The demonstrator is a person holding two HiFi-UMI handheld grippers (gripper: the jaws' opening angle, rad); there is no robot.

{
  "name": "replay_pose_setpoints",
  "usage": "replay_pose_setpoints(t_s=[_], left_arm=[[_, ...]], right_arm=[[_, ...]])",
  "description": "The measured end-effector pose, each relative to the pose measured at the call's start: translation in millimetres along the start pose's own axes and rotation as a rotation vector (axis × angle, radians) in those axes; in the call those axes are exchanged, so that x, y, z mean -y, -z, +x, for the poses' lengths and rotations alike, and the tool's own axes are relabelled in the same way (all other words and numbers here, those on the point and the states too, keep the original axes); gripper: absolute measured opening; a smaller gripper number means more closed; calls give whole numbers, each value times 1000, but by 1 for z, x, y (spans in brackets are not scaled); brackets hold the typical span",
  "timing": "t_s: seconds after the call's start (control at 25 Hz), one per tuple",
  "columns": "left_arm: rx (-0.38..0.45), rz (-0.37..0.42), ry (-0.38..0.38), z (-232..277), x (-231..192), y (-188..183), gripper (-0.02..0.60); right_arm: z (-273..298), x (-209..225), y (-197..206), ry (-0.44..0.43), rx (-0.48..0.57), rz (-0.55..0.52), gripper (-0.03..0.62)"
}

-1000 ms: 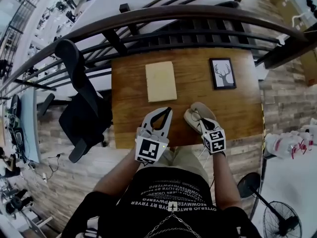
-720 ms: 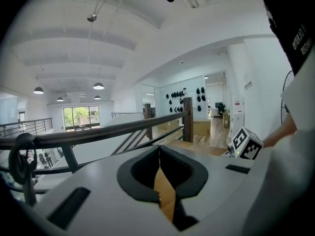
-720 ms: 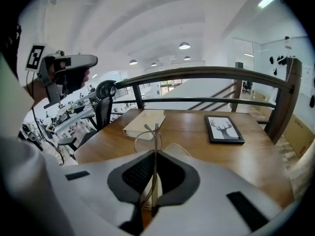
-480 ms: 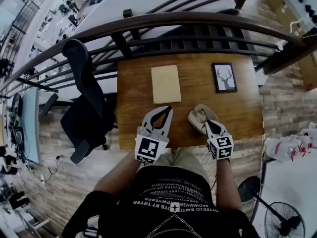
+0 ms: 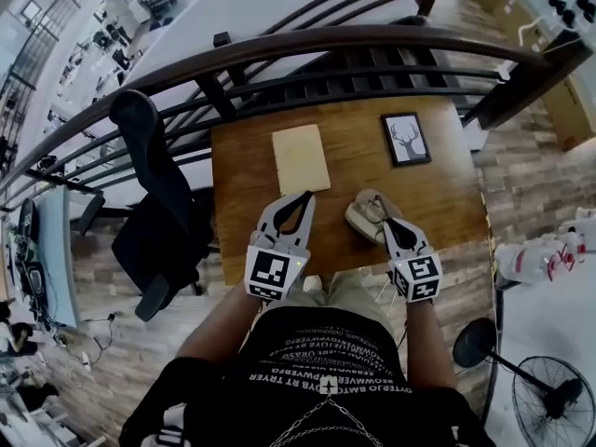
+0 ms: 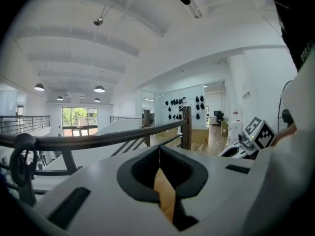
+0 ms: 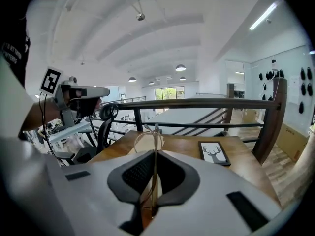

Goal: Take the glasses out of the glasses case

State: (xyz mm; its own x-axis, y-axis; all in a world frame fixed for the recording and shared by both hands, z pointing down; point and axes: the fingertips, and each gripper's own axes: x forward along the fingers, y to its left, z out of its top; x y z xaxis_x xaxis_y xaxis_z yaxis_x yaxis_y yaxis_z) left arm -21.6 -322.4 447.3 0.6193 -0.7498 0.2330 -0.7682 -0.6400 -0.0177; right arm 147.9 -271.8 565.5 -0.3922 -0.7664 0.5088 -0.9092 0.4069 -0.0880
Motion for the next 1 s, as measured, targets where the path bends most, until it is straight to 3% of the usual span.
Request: replay_pose_setpoints(t_s=[0.56,1.0], left_arm=[[60,-5,83,-7,28,-40,28],[111,62,80,-20,31,-67,28]], right_arm=[[-59,-22,-61,19,156,-46,25],[-100,-22,-117,62,297,-99,25]])
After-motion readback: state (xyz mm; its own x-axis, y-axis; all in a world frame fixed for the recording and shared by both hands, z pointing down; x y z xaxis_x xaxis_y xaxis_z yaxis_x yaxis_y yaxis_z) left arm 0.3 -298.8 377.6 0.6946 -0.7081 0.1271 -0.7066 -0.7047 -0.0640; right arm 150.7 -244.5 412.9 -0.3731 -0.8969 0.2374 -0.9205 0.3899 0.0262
